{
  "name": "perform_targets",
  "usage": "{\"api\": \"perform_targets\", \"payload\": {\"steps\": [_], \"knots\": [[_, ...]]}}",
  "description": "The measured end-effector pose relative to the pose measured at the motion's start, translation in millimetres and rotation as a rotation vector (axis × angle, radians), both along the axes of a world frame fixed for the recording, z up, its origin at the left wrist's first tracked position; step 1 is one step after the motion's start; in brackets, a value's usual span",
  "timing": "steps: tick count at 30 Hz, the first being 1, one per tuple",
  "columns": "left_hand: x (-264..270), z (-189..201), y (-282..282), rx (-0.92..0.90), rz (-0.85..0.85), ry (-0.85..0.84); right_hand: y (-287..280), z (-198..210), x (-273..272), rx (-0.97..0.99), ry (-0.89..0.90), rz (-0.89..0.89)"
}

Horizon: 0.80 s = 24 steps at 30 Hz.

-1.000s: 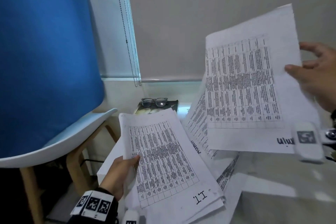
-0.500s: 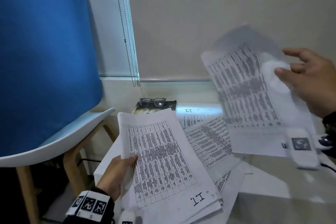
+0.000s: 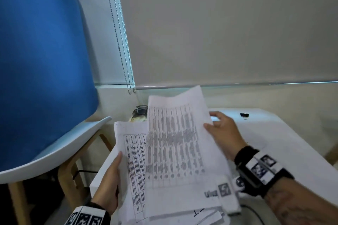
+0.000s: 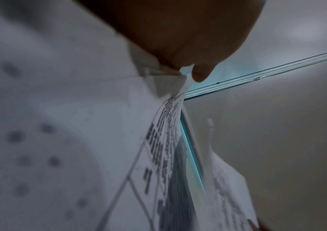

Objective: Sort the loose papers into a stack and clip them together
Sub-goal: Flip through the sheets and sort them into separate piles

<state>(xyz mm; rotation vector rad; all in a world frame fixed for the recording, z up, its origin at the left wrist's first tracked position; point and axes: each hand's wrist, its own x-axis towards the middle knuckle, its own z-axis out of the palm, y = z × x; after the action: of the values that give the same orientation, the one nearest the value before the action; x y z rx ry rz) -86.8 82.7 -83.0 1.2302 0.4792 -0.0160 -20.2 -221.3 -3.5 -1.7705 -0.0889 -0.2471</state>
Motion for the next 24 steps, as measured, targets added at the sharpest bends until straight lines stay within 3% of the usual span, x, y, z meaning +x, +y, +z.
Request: {"api": "perform_targets", "payload": {"steps": [4,7,9,10,12,14,18,20,24], "knots": [[1.8,-0.7,1.5,0.044,-0.042,0.001,21.2,-38.6,-10.0,-0.024,0.121,0.044],[1.4,-1.4,-5.0,0.263,-0.024,-0.011,15.1,-49.6,-8.1,0.104,0.315,0.166],[-0.9,-2.8,-8.8,0.348,-0.012,-0.001,-3.7,-47.7,3.3,0.062,0.346,0.076],[-1.6,-2.4,-10.0,0.334,-0.012,-0.006,-15.0,-44.7,10.4,-0.016,0.324,0.021],[-2.4,0.6,-10.8,0.322,-0.008,0.015,-35.3,-33.6,26.2,-0.351,0.232,0.019],[-1.9,5.2,-11.3,0.337,-0.011,0.020,-44.1,-19.2,45.4,-0.718,0.215,0.173],[-0.7,11.4,-9.4,0.366,-0.041,0.052,-28.2,5.2,86.6,-1.186,0.310,0.391],[1.0,10.7,-7.6,0.400,-0.049,0.049,-14.5,5.8,107.0,-1.362,0.299,0.427],[20.7,3.4,-15.7,0.507,-0.002,0.038,2.7,1.1,139.9,-1.512,0.304,0.503]]}}
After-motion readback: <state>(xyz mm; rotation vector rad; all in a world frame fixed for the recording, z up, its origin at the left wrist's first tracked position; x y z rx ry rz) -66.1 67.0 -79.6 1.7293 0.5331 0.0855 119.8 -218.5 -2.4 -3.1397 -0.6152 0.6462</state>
